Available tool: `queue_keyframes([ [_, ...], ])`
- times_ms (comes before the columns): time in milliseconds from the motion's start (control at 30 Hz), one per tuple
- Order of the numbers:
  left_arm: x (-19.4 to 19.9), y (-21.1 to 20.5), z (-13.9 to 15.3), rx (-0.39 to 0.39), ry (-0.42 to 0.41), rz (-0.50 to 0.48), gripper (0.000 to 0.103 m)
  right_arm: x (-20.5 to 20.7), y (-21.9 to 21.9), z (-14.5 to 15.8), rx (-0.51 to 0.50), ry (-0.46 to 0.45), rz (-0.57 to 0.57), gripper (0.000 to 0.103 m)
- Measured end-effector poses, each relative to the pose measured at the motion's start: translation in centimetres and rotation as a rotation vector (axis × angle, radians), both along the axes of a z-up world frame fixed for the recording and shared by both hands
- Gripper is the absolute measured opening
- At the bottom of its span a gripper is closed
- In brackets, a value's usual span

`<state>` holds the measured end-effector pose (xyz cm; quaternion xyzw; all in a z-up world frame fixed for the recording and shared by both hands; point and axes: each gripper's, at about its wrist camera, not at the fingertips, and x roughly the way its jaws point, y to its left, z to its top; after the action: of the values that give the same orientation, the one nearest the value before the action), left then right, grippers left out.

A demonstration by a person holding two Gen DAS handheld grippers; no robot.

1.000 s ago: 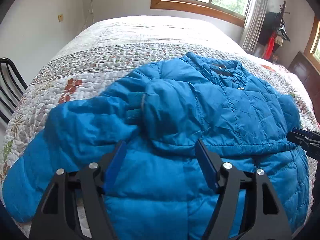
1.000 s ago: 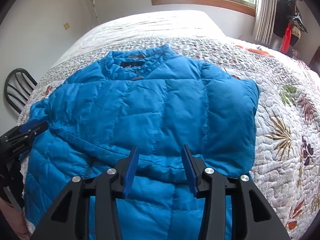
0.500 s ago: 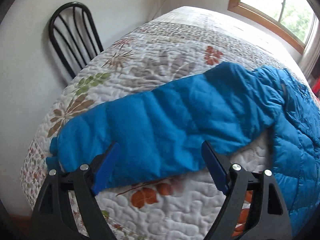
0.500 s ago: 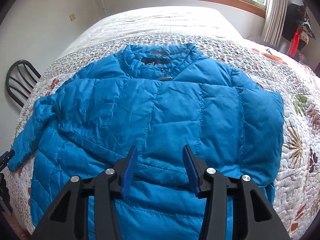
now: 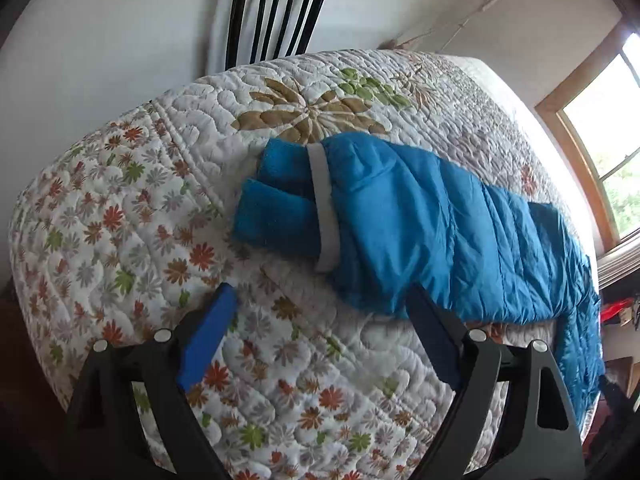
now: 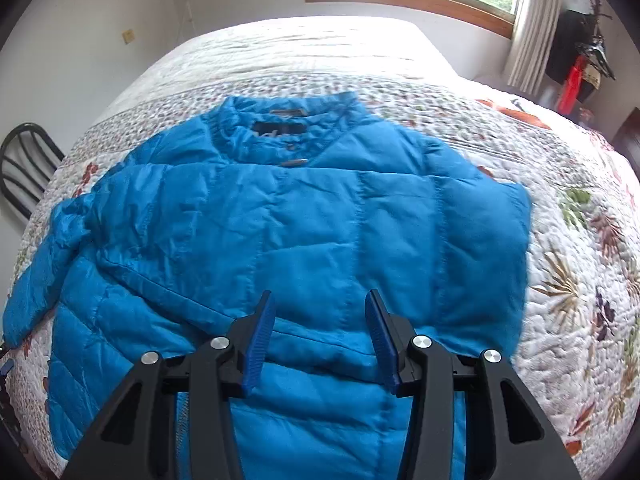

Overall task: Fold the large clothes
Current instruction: 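Grasp the other sleeve cuff with the left gripper, then carry the grasped sleeve with the left gripper across the jacket body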

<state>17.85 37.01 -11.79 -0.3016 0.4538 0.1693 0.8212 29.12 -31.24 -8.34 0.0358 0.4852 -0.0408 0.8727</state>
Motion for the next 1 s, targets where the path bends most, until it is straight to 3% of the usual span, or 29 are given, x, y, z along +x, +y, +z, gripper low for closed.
queue_keyframes([
  [233, 2.8, 0.8, 0.0, -0.048, -0.058, 0.030, 0.085, -4.5, -7.8, 0.1, -0.022, -0.017, -0.171, 0.047],
  [300, 3.4, 0.4, 0.2, -0.023, -0.051, 0.040, 0.076, -5.7, -10.2, -0.1, -0.014, -0.026, -0.233, 0.047],
  [367, 3.7, 0.6, 0.2, -0.024, -0.045, 0.058, 0.053, -7.1, -12.7, -0.4, 0.004, -0.034, -0.302, 0.047],
  [467, 4.0, 0.9, 0.3, -0.029, -0.053, 0.071, 0.037, -8.7, -16.1, -1.5, 0.011, -0.025, -0.393, 0.047],
  [633, 4.0, 0.2, 1.8, 0.008, -0.102, 0.081, 0.019, -10.5, -20.2, -5.3, 0.060, 0.024, -0.490, 0.050],
  [733, 4.1, -1.2, 3.9, 0.075, -0.132, 0.065, 0.017, -11.2, -21.3, -6.2, 0.120, 0.003, -0.486, 0.059],
  [1000, 6.2, -10.5, 12.5, 0.188, -0.286, -0.143, 0.016, -12.7, -22.3, -5.2, 0.205, -0.062, -0.466, 0.057],
])
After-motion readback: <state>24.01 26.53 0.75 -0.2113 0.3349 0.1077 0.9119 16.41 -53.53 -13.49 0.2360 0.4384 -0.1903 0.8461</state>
